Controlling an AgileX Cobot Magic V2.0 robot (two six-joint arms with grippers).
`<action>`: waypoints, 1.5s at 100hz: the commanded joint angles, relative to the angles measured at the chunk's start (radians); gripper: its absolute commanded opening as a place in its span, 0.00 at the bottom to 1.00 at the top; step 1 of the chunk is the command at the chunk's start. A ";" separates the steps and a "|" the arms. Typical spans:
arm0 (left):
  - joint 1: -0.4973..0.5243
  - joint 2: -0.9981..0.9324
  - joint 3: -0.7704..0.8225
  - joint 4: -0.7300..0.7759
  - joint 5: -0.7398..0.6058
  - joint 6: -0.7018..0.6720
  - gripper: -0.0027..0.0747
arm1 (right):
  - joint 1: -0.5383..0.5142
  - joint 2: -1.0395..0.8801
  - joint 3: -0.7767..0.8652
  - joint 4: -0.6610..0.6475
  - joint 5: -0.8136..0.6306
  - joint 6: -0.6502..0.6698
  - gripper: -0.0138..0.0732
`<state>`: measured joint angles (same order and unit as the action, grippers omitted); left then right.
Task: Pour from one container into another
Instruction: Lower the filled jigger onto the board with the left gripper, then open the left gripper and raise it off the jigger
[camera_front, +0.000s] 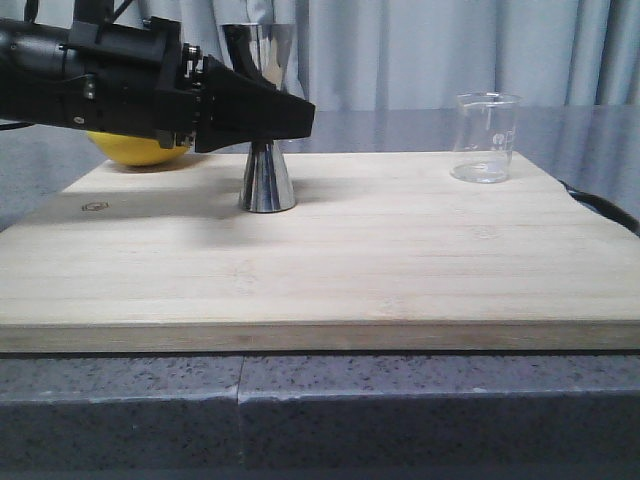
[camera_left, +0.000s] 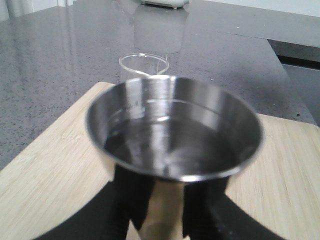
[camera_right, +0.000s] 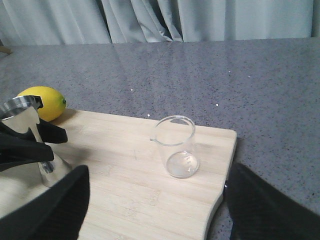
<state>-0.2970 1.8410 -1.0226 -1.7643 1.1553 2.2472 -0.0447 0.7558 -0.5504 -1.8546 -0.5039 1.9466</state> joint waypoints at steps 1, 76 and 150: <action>-0.011 -0.043 -0.029 -0.085 0.113 0.008 0.32 | -0.006 -0.006 -0.024 -0.019 0.032 -0.004 0.75; -0.011 -0.141 -0.029 0.045 0.027 -0.067 0.75 | -0.006 -0.006 -0.024 -0.019 0.042 -0.004 0.75; -0.011 -0.595 -0.029 0.882 -0.484 -1.009 0.74 | -0.006 -0.006 -0.024 -0.017 0.026 -0.004 0.75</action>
<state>-0.2994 1.3320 -1.0226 -0.9335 0.7084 1.3731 -0.0447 0.7558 -0.5504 -1.8546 -0.4939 1.9466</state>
